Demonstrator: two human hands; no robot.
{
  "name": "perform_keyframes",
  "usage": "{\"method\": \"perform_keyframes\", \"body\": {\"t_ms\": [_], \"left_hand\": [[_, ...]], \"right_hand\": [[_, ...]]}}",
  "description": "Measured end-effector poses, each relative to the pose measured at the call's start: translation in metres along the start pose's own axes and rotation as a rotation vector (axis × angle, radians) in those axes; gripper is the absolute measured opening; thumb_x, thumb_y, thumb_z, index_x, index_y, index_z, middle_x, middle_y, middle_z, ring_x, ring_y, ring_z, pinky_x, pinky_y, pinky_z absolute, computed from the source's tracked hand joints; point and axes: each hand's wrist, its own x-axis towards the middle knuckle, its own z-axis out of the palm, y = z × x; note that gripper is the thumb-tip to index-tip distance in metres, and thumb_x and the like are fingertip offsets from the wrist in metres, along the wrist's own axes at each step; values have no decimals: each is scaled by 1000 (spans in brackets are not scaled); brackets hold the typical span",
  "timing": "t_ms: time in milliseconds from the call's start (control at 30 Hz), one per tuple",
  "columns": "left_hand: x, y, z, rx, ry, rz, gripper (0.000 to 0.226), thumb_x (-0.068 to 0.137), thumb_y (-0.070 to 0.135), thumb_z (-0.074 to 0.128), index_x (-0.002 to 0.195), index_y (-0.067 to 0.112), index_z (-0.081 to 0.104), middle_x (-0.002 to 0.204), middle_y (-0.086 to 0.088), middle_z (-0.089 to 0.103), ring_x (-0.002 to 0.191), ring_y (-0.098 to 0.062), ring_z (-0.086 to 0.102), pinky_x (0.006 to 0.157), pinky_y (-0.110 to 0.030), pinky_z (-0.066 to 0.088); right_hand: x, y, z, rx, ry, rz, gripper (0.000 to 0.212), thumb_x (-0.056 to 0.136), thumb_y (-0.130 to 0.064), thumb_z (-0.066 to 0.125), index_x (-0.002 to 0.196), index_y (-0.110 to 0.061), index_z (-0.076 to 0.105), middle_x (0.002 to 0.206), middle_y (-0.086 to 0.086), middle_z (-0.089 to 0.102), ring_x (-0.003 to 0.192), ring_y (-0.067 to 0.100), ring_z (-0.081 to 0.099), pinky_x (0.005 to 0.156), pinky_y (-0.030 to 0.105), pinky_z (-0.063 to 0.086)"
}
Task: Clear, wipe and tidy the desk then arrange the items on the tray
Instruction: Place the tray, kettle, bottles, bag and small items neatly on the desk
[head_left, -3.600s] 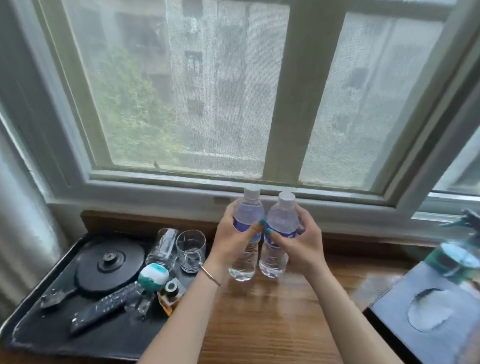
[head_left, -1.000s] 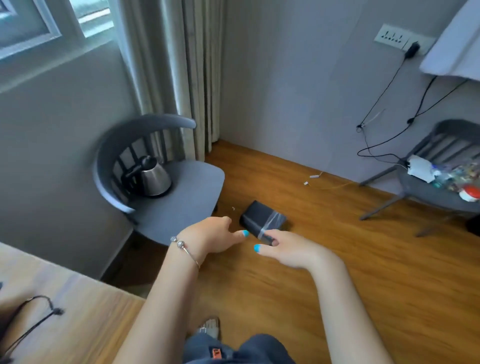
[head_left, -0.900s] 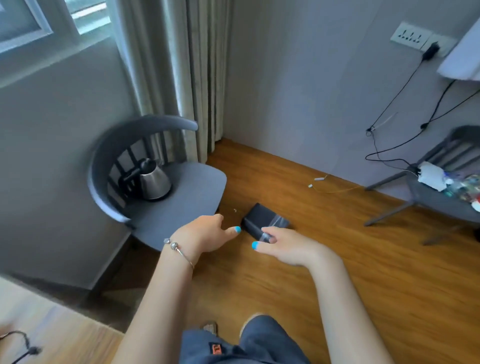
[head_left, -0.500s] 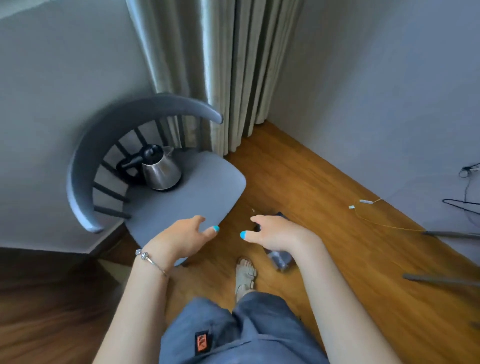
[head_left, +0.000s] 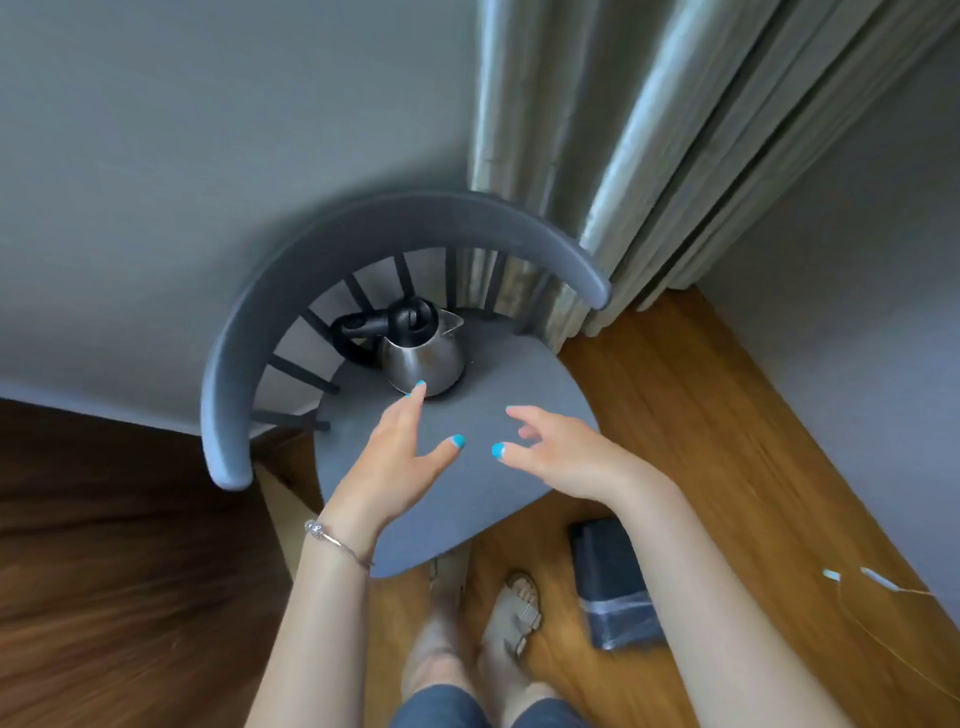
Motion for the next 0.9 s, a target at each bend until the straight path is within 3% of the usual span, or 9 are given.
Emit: {"method": "perform_keyframes", "body": {"t_ms": [67, 167, 267, 333, 467, 567, 633, 700, 900], "left_hand": [[40, -11, -5, -35, 154, 45, 87, 87, 44, 65, 153, 31, 10, 161, 0, 10, 147, -13, 5, 109, -24, 12], [96, -31, -14, -60, 268, -30, 107, 75, 51, 75, 151, 41, 1, 161, -7, -2, 147, -23, -7, 114, -39, 14], [144, -51, -22, -57, 274, -109, 116, 66, 51, 81, 150, 45, 2, 160, -11, -4, 145, -36, -5, 114, -50, 17], [168, -64, -27, 31, 258, -129, 113, 63, 51, 82, 149, 45, 11, 160, -7, 0, 142, -43, 3, 112, -52, 23], [193, -82, -35, 138, 294, -104, 98, 55, 55, 83, 138, 44, 34, 146, -4, 25, 126, -42, 24, 102, -46, 37], [193, -85, -34, 119, 367, -66, 88, 47, 58, 84, 122, 31, 48, 125, -7, 40, 114, -40, 35, 93, -45, 41], [189, -88, -33, 124, 390, -48, 89, 42, 61, 84, 115, 22, 52, 116, -9, 47, 106, -37, 45, 87, -43, 45], [178, -91, -29, 95, 422, -24, 85, 40, 63, 84, 106, 18, 54, 106, -7, 52, 98, -32, 50, 79, -36, 44], [136, -72, -23, 114, 489, 81, 71, 44, 63, 83, 91, 19, 51, 88, 4, 46, 86, -22, 46, 70, -32, 38]], "right_hand": [[44, -9, -3, 104, 80, -56, 73, 88, -52, 58, 148, -51, 17, 151, -8, 38, 128, 13, 46, 97, 38, 50], [105, -25, 1, 202, 175, -127, 86, 87, -46, 65, 140, -67, 1, 152, -2, 35, 128, 17, 42, 95, 36, 45], [161, -41, 11, 207, 222, -198, 107, 78, -46, 74, 137, -70, -11, 157, -1, 26, 141, 23, 28, 98, 35, 31], [191, -47, 16, 168, 229, -193, 117, 71, -44, 81, 134, -71, -13, 155, 7, 23, 142, 30, 26, 98, 38, 32], [230, -46, 21, 96, 212, -146, 119, 60, -38, 88, 138, -70, 4, 162, 8, 2, 147, 35, 12, 106, 42, 33], [246, -40, 20, 20, 270, -260, 113, 53, -32, 91, 143, -52, 26, 157, -4, 25, 143, 16, 26, 110, 38, 35], [250, -37, 19, -11, 267, -311, 111, 47, -31, 92, 139, -51, 32, 147, -14, 38, 128, 2, 37, 100, 28, 40], [246, -36, 19, -40, 267, -339, 110, 44, -31, 93, 135, -52, 35, 138, -18, 46, 119, -3, 40, 94, 21, 40], [198, -39, 16, -78, 268, -381, 107, 44, -29, 94, 131, -51, 36, 134, -16, 52, 123, 12, 50, 99, 42, 50]]}}
